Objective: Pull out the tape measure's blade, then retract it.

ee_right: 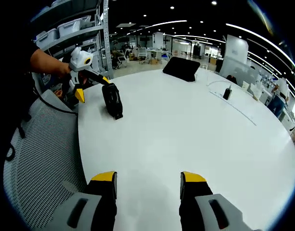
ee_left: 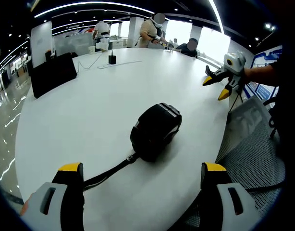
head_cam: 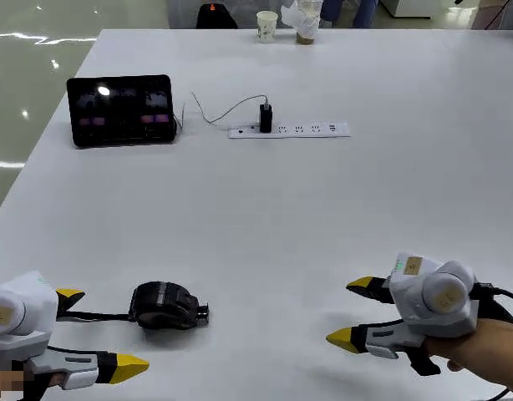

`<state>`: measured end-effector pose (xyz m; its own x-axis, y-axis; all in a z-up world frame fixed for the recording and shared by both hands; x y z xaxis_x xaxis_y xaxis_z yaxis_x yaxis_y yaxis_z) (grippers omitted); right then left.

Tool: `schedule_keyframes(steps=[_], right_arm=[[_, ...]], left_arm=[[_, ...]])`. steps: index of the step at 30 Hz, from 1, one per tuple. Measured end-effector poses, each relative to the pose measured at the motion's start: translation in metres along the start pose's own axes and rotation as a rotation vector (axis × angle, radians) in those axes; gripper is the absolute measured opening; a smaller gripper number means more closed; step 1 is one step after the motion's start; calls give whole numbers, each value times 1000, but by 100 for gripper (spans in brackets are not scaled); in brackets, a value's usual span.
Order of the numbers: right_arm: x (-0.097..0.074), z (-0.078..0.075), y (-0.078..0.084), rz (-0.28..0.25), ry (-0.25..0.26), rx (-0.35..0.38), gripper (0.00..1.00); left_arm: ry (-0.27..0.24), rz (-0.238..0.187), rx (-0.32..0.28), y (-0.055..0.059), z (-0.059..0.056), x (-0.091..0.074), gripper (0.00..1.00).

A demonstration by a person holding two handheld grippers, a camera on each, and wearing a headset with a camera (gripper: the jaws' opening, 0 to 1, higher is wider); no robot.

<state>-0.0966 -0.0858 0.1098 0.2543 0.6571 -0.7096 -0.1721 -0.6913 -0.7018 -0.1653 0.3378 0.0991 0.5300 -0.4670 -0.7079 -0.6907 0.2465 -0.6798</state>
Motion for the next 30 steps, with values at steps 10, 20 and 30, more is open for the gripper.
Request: schedule_keyframes(steps=[10,20,30], right_arm=[[-28,-10,29,5,51,75,60],[-50,-16,56,28,76,102,73],[-76,-24,68,5,86,89,84]], left_arm=[[-35,-4,-2,3,8,-13,99],[-60,-1,12,2,20,-27,99],[-51,-8,-1,5,19,-31,99]])
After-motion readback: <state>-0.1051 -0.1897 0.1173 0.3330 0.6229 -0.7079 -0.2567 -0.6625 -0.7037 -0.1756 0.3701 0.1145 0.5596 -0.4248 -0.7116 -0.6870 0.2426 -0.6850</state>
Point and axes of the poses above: the centre of the closed fingertips' face, and the gripper's own axes: x roughly forward along the fingers, z roughly to its left, y roughly out of its underside, the point moved 10 cm from there along -x, roughly backward along the fingers, and after that the axes turned 7 degrees about -x, right-handed, at the moved point
